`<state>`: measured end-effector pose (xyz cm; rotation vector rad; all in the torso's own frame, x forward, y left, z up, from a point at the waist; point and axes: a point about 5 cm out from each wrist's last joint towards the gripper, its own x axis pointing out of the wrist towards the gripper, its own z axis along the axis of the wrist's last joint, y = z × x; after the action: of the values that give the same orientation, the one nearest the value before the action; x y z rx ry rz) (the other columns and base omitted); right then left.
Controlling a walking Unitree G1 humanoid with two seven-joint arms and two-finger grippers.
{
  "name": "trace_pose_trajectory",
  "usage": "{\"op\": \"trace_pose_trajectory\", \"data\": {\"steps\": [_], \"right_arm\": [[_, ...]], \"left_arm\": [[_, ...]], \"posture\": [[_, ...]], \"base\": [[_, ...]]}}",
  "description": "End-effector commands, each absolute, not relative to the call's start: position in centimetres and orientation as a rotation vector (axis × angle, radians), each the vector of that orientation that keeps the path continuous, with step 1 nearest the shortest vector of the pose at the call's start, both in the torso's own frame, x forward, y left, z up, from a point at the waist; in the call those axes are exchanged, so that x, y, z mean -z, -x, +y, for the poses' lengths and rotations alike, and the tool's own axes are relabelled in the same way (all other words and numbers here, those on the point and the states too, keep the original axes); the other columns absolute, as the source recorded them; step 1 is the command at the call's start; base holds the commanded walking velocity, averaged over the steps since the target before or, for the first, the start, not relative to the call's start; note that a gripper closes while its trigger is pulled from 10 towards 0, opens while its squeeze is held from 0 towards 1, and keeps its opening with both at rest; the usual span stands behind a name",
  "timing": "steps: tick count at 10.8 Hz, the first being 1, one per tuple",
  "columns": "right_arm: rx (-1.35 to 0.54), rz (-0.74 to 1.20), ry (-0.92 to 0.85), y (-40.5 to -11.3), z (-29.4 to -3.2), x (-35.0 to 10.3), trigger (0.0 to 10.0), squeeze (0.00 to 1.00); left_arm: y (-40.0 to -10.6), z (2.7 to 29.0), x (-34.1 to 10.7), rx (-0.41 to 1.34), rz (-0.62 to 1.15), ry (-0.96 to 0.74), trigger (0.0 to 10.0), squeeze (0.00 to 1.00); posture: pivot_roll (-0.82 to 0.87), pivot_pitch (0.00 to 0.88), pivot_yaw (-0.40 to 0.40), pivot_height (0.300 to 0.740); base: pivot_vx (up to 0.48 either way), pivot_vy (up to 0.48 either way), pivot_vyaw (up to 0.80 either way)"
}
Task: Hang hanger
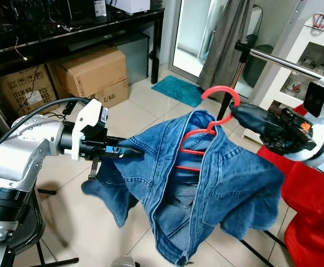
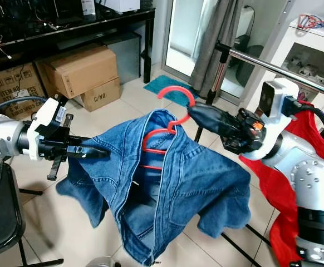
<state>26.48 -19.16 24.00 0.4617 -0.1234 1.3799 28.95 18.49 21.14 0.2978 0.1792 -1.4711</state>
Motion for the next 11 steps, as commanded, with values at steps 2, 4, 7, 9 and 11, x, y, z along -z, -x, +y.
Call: {"op": "trace_pose_trajectory", "data": {"steps": [2,4,7,9,11], "right_arm": [[-1.406,-0.094,-0.44,-26.35,-18.23,-23.92,10.0,1.0],[-1.393,-0.092,-0.414,-26.39,-17.79,-23.74,10.0,0.97],[-1.407,-0.123,-0.477,-26.33,-18.09,-24.33,0.0,0.0],[-1.412,-0.145,-0.505,-26.38,-18.18,-24.67,0.0,0.0],[-1.424,-0.142,-0.51,-26.31,-18.09,-24.71,0.0,0.0]], "left_arm": [[-29.18,18.07,-22.4,1.476,0.114,-0.329,0.0,0.0],[-29.21,18.06,-22.44,1.477,0.112,-0.331,0.0,0.0],[-29.27,18.08,-22.4,1.476,0.113,-0.331,0.0,0.0],[-29.27,18.12,-22.25,1.474,0.116,-0.334,0.0,0.0],[-29.33,18.17,-22.25,1.468,0.115,-0.336,0.0,0.0]], "posture": [[0.18,0.0,-0.05,0.74],[0.18,0.0,-0.05,0.74],[0.18,0.0,-0.048,0.74],[0.18,0.0,-0.048,0.74],[0.18,0.0,-0.049,0.74]], "base": [[0.0,0.0,0.0],[0.0,0.0,0.0],[0.0,0.0,0.0],[0.0,0.0,0.0],[0.0,0.0,0.0]]}}
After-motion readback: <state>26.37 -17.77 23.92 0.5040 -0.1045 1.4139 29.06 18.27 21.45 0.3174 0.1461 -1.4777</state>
